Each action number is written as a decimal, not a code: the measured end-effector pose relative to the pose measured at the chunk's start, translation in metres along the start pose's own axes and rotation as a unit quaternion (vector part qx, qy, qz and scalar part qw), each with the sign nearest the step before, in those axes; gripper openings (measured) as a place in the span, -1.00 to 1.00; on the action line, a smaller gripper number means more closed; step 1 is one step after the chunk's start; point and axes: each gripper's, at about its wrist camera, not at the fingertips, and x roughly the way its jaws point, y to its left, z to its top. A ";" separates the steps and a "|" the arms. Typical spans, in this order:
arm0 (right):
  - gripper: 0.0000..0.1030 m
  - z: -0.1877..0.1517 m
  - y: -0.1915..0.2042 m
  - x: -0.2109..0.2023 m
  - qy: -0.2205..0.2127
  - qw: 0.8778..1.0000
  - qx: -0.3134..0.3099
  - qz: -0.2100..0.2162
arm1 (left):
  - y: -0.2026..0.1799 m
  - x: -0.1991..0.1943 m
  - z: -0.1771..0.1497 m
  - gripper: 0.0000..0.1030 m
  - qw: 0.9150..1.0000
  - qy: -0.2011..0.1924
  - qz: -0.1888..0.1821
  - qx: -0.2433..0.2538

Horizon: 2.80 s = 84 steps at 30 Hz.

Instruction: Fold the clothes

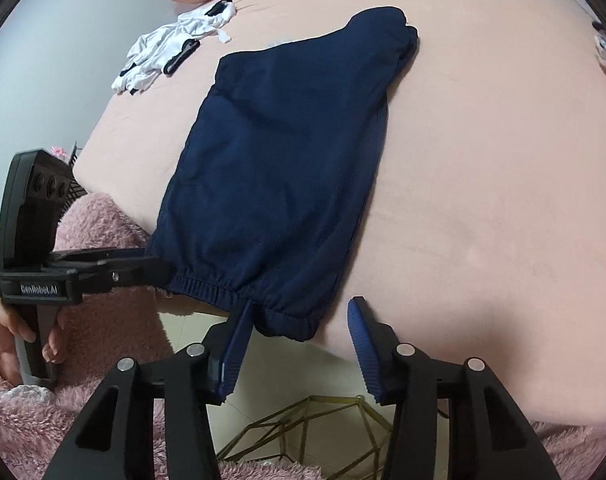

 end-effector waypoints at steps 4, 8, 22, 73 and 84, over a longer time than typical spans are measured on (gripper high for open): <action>-0.06 -0.002 -0.007 0.005 -0.007 1.000 0.022 0.014 | -0.079 0.092 -0.025 -0.59 1.000 0.007 -0.009 -0.004; -0.51 -0.004 -0.002 0.003 -0.001 0.999 0.006 0.039 | -0.113 0.124 -0.010 -0.70 1.000 0.007 -0.010 0.011; -0.68 -0.013 0.009 -0.012 0.007 0.996 -0.011 0.085 | -0.143 0.148 0.030 -0.75 0.999 0.007 -0.048 -0.005; -0.14 0.192 0.015 0.053 -0.078 0.989 -0.080 -0.099 | -0.149 0.186 0.239 -0.81 0.977 -0.088 0.119 0.156; -0.14 0.194 0.007 0.046 -0.099 0.991 -0.056 -0.075 | -0.130 0.175 0.228 -0.80 0.977 -0.078 0.109 0.165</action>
